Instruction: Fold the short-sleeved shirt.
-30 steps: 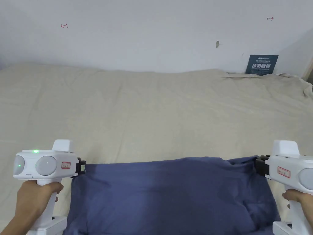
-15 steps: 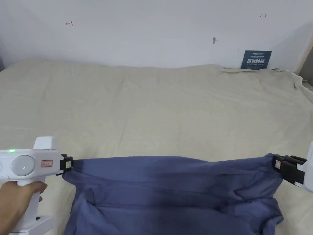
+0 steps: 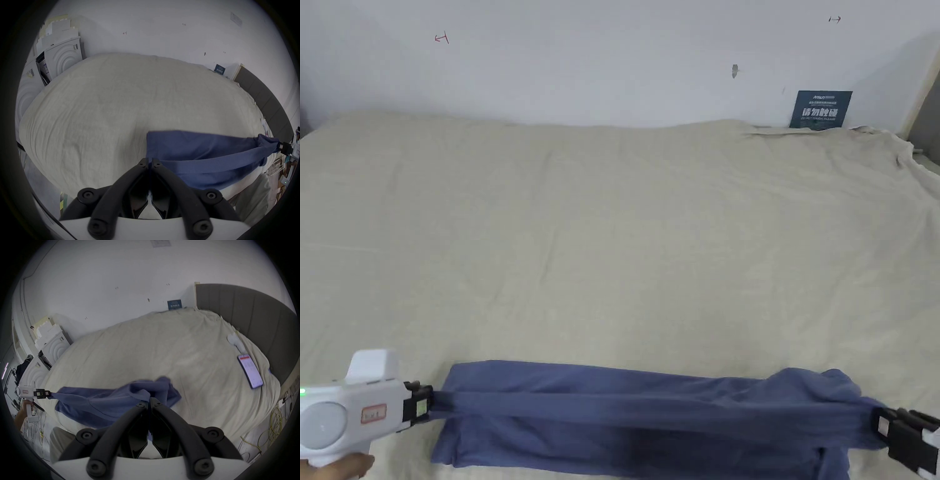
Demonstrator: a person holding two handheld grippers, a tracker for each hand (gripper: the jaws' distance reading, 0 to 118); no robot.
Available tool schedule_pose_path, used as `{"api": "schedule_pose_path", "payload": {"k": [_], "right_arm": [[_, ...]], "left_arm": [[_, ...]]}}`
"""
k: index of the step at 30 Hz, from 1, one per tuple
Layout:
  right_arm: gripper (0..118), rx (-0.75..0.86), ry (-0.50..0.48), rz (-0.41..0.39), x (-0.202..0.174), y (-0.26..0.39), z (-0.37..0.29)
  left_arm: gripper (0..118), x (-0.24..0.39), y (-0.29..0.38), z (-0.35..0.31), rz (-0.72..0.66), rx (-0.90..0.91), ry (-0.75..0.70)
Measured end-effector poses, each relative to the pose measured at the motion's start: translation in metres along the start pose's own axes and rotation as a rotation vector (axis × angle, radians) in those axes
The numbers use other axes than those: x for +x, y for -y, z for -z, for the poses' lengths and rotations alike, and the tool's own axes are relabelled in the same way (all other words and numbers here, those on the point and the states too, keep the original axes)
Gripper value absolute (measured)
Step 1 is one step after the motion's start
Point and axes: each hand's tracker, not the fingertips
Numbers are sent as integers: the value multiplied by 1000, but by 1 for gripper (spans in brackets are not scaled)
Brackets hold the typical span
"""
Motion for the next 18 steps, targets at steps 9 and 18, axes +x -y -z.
{"api": "schedule_pose_path", "payload": {"k": [9, 18], "right_arm": [[0, -136, 128, -3, 12, 51, 47], [48, -105, 143, 32, 2, 45, 33]], "left_arm": [[0, -2, 53, 33, 89, -74, -59], [71, 6, 49, 28, 83, -74, -77]]}}
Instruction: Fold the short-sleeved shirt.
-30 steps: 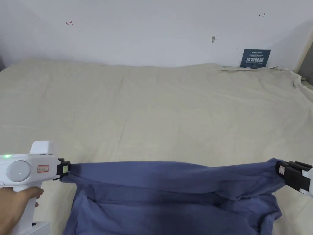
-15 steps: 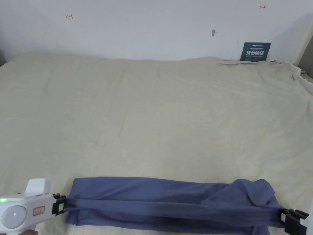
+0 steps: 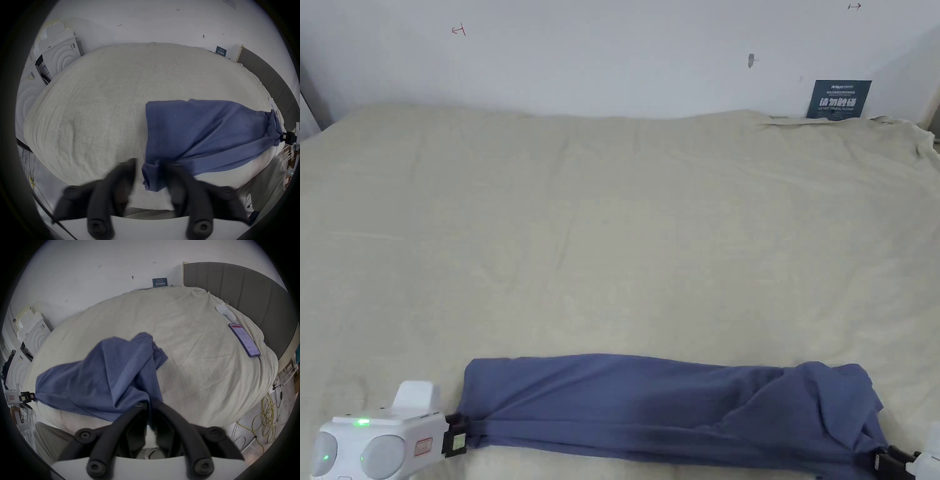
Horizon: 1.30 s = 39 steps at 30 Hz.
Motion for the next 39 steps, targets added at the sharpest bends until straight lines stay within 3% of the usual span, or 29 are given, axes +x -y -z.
{"api": "schedule_pose_path", "payload": {"k": [1, 3, 10, 15, 17, 18, 19, 20, 28, 39], "right_arm": [[72, 15, 0, -2, -2, -4, -5], [81, 62, -12, -23, -6, -16, -18], [81, 290, -28, -82, -37, -59, -63], [80, 437, 40, -150, -65, -72, -80], [77, 460, 59, -162, -73, -73, -81], [67, 478, 72, -170, -76, -71, -81], [37, 491, 77, -176, -78, -71, -81], [4, 502, 95, -187, -81, -70, -80], [0, 523, 70, -189, -84, -73, -77], [0, 498, 48, -181, -83, -75, -78]], "left_arm": [[95, 1, -2, -3, 2, 4, -16], [110, 0, -9, -9, 6, 30, -36], [110, 8, -49, -50, -45, 200, 16], [106, 26, -67, -73, -60, 371, 20], [87, 33, -68, -77, -37, 426, 2], [70, 37, -67, -78, -25, 449, 1], [31, 40, -66, -78, -15, 475, -6], [0, 43, -64, -78, -23, 494, -7], [0, 53, -63, -75, -13, 416, 68], [1, -8, -81, -19, -101, 15, 300]]}}
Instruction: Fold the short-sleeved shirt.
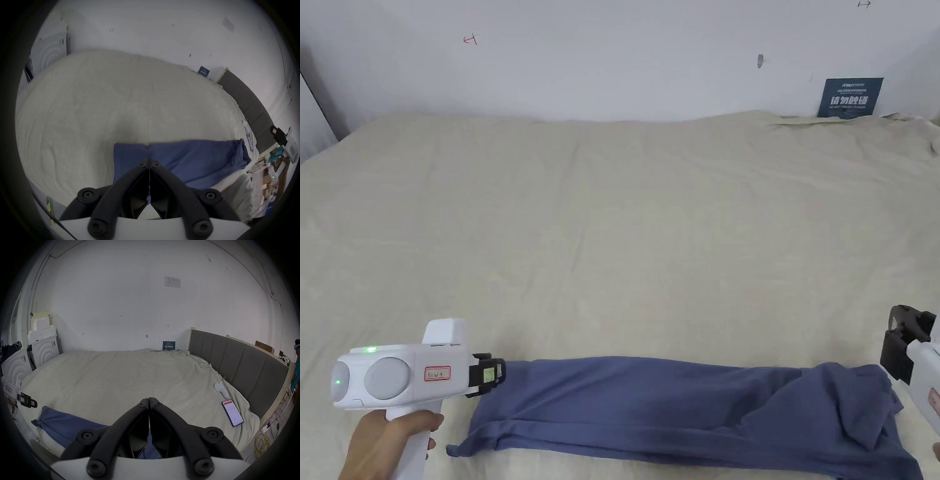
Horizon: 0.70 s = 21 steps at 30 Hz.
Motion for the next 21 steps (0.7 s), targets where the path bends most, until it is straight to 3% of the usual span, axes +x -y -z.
{"api": "schedule_pose_path", "payload": {"k": [3, 6, 8, 10, 15, 17, 18, 21], "right_arm": [[0, -7, -1, 2, 0, 0, 1], [0, -15, -6, 6, -1, -1, 2], [0, -22, -5, 4, -2, 0, 3], [0, -30, -7, 8, -2, 0, 5], [0, -49, -5, 10, -3, 2, 9], [0, -55, -4, 9, -2, 3, 9], [0, -57, -4, 9, -2, 3, 10], [0, -66, -2, 11, 0, 4, 10]], "left_arm": [[8, -20, -2, 14, -40, -88, 22], [36, -33, -3, 27, -82, -171, 54], [65, -33, -2, 35, -65, -191, 46], [78, -41, 0, 46, -52, -200, 33], [77, -43, 4, 66, -28, -210, 1], [69, -39, 3, 69, -17, -205, -6], [65, -37, 6, 68, 0, -199, -20], [35, -31, 5, 67, 52, -185, -34]]}}
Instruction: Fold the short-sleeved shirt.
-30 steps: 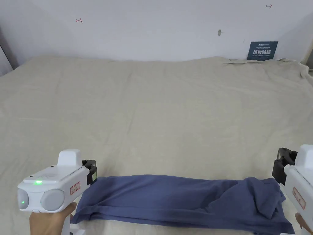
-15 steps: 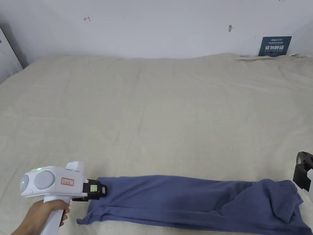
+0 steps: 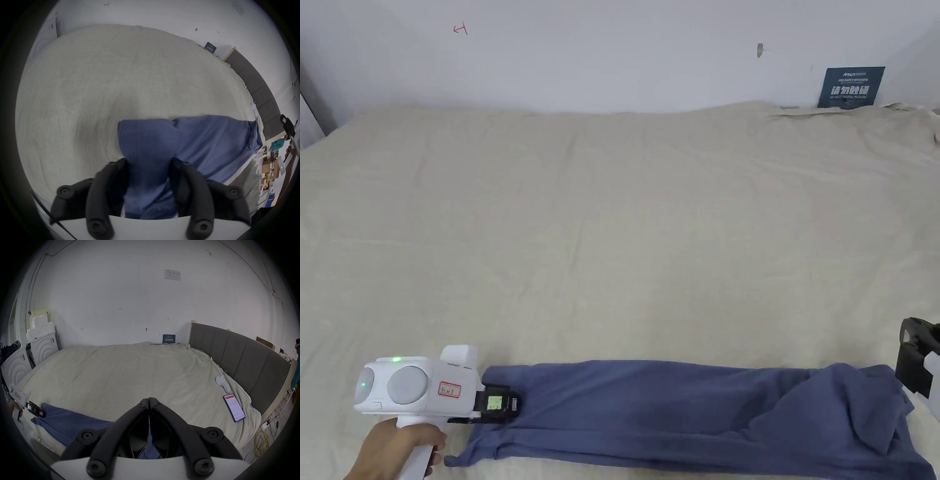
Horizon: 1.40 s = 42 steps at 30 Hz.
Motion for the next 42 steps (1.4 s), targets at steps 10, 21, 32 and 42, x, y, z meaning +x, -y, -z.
{"api": "schedule_pose_path", "payload": {"k": [10, 21, 32, 42], "right_arm": [[0, 2, -4, 16, 5, -2, -1], [0, 9, -23, 19, 0, -4, 2], [0, 7, -36, 23, 2, -1, 0], [0, 17, -40, 45, 13, 4, -12]], "left_arm": [[9, 5, 2, -21, -30, 62, 113], [7, -49, -10, -85, -215, 138, 126], [7, 37, -22, -104, -142, 51, 113], [7, 170, -56, -56, 80, -19, 229]]}}
